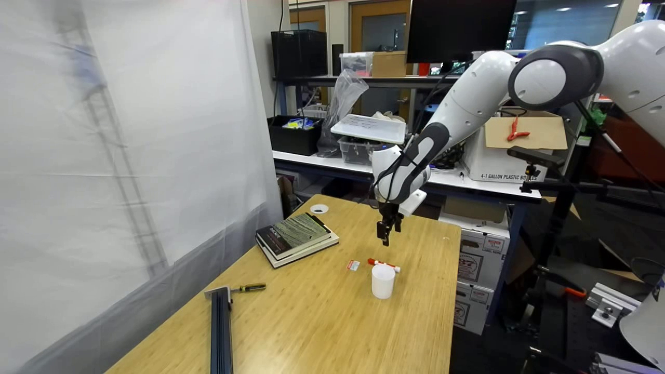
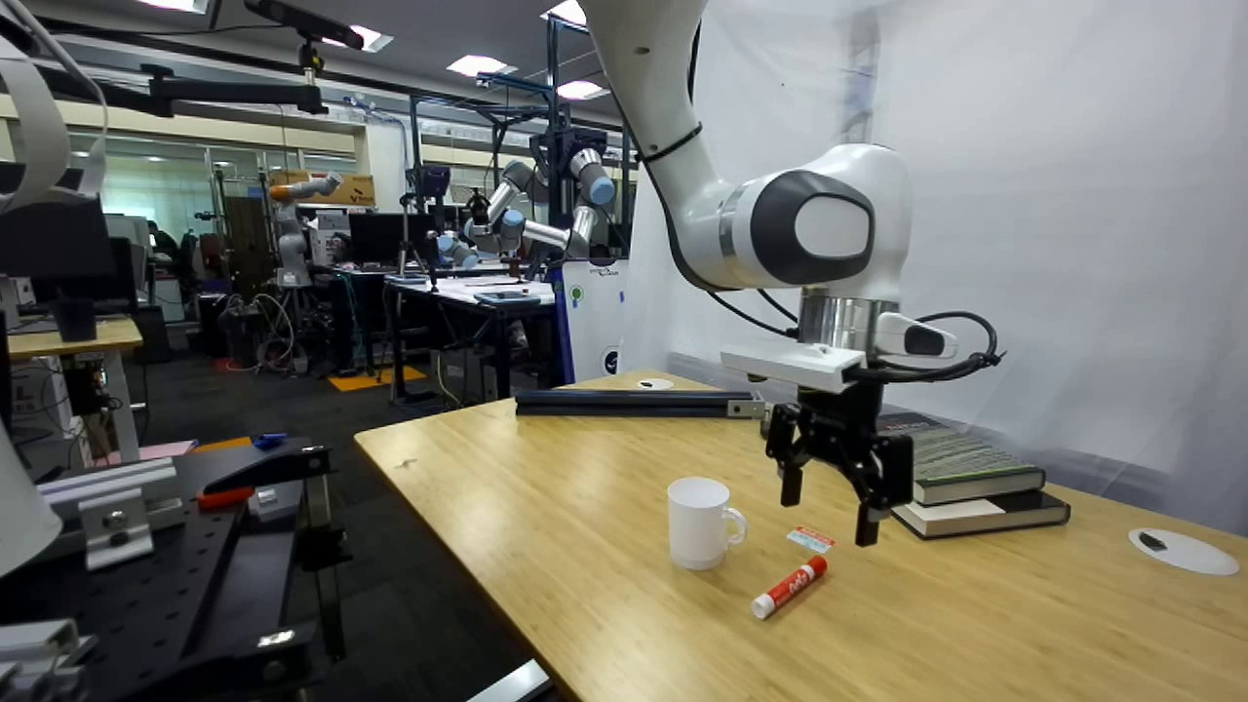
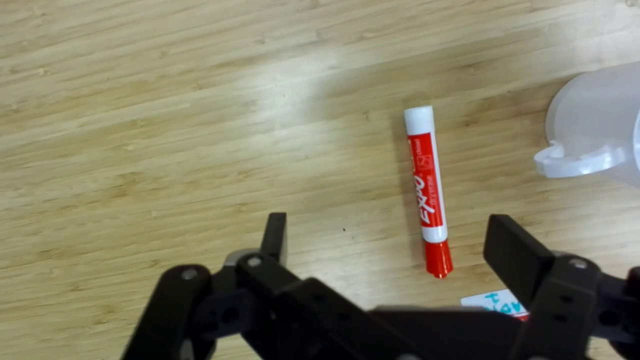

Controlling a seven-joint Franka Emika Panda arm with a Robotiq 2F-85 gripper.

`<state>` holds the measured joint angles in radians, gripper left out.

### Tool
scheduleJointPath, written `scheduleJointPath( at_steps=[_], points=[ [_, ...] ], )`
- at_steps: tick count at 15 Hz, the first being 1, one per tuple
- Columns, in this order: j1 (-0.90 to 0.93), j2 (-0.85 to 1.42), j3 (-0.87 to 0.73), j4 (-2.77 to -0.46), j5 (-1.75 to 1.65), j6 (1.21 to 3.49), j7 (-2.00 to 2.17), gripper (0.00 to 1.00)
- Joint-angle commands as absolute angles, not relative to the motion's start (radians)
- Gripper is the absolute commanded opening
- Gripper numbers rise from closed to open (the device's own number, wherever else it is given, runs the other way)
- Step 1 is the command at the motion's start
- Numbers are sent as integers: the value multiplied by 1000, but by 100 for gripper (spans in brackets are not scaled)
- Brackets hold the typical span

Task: Put the marker into the mug.

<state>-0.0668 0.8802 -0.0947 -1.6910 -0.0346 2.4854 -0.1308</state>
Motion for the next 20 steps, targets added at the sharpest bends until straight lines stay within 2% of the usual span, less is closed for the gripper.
scheduleJointPath(
  at_steps=[1, 12, 20],
  points=[
    [-79, 881, -82, -1680, -51, 2470, -121, 100],
    [-79, 882, -82, -1677, -51, 2462, -120, 100],
    [-99, 984, -47, -1609, -47, 2441, -176, 100]
  ],
)
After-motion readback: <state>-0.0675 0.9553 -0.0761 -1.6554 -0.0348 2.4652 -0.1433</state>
